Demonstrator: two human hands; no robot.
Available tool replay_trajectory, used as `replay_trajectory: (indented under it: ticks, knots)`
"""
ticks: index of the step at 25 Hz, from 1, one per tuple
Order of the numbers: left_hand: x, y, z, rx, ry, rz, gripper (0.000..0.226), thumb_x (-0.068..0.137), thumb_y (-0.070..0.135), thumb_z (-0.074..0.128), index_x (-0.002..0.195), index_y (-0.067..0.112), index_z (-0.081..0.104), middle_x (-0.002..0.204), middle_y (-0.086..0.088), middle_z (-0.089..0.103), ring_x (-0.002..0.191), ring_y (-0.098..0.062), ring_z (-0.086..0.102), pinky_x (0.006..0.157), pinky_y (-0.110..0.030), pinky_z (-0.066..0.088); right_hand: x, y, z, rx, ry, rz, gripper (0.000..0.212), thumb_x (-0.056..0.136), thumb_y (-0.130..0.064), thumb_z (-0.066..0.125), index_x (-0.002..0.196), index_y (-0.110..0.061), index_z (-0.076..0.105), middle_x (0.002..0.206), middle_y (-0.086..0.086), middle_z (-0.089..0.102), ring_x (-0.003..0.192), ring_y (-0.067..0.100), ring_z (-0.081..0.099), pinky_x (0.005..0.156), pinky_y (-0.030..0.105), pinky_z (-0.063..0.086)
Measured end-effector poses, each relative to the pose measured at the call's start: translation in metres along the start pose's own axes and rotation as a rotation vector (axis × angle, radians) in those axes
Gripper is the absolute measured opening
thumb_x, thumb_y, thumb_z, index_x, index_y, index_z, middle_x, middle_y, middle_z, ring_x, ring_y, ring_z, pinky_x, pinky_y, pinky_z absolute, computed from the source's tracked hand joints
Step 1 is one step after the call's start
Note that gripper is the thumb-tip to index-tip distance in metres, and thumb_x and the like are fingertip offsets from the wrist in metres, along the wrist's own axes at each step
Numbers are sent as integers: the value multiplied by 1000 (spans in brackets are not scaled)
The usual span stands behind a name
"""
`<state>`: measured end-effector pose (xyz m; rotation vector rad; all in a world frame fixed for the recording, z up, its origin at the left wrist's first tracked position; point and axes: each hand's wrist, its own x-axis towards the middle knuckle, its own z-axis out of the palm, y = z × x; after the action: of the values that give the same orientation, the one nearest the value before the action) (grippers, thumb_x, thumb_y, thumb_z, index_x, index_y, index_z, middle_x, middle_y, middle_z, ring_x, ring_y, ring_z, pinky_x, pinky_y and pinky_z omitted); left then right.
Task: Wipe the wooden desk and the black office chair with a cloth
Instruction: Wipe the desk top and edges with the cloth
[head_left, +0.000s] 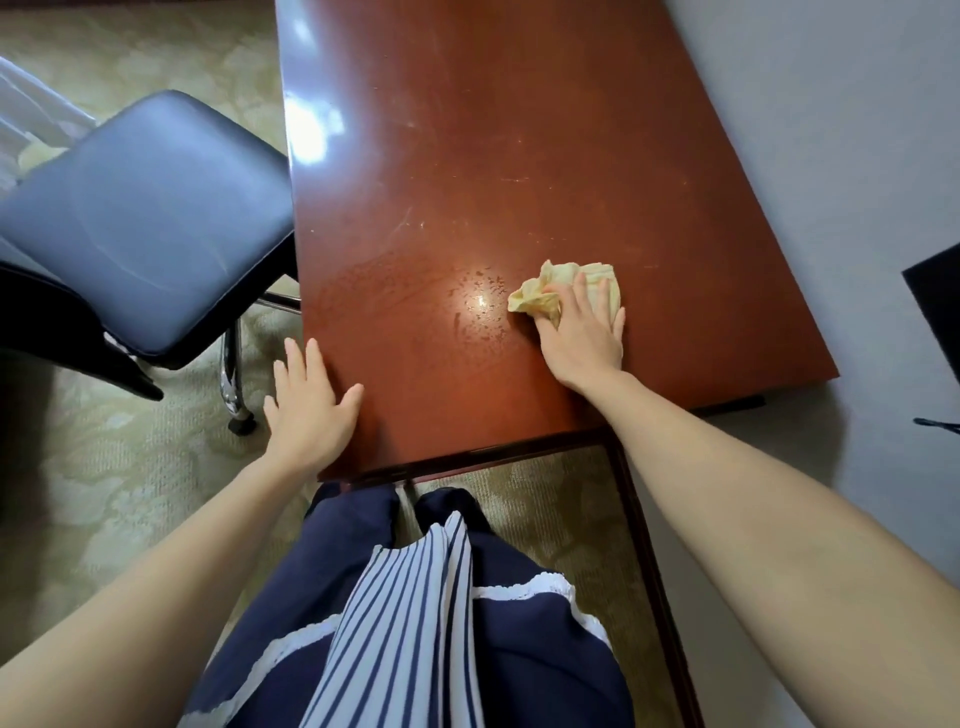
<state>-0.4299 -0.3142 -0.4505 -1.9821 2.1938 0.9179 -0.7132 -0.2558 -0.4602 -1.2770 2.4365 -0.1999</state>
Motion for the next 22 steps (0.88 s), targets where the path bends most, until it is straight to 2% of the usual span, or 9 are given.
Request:
replay_trajectory:
  ticks: [2, 5, 8, 11, 15, 17, 19, 22]
  knots:
    - [1, -9, -1, -88, -8, -23, 63, 96, 33, 48, 146, 6, 21, 156, -14, 17, 142, -32, 18, 110, -58, 21, -7, -21, 7, -12, -15, -81, 44, 96, -50, 31, 138, -35, 35, 159, -1, 6, 146, 27, -6, 115, 51, -6]
    - [-3, -16, -4, -303, -50, -38, 48, 98, 26, 43, 142, 9, 31, 144, -10, 43, 124, -26, 45, 100, -39, 35, -30, -56, 24, -35, -29, -251, 43, 95, -50, 36, 136, -37, 38, 159, -4, 10, 146, 25, -1, 117, 49, -3]
    - [-8, -19, -5, -400, -52, -52, 40, 99, 18, 35, 139, 21, 41, 128, -3, 56, 104, -19, 52, 82, -28, 35, -61, -87, 42, -52, -54, -448, 41, 91, -44, 48, 131, -36, 44, 157, -6, 18, 146, 24, 6, 117, 49, 2]
    - [-10, -22, -8, -444, -31, -65, 43, 98, 12, 30, 134, 28, 47, 120, 2, 60, 98, -16, 53, 72, -24, 37, -90, -98, 54, -69, -110, -650, 40, 85, -39, 57, 124, -34, 52, 152, -6, 31, 143, 26, 16, 115, 47, 9]
    - [-10, -20, -8, -423, -7, -80, 46, 97, 10, 30, 138, 24, 45, 128, -2, 58, 104, -16, 51, 83, -28, 36, -106, -69, 50, -85, -134, -940, 38, 74, -29, 69, 112, -25, 64, 137, 0, 53, 132, 31, 40, 105, 48, 32]
    - [-10, -19, -7, -434, 6, -93, 46, 98, 10, 30, 140, 22, 43, 131, -4, 56, 107, -15, 49, 86, -28, 35, -106, -43, 43, -139, -125, -1035, 40, 70, -28, 75, 109, -24, 66, 132, 3, 58, 127, 30, 48, 100, 46, 40]
    - [-10, -19, -8, -470, 18, -144, 47, 97, 8, 32, 141, 20, 43, 133, -7, 55, 115, -19, 51, 91, -29, 38, -102, -17, 35, -121, -79, -1025, 42, 70, -28, 79, 110, -23, 67, 130, 4, 59, 125, 29, 51, 100, 45, 42]
    - [-7, -19, -12, -554, 4, -215, 48, 95, 4, 33, 138, 19, 46, 129, -9, 58, 116, -24, 53, 95, -33, 42, -88, 6, 23, -49, 16, -872, 43, 72, -26, 78, 113, -20, 67, 127, 6, 61, 121, 30, 54, 99, 48, 42]
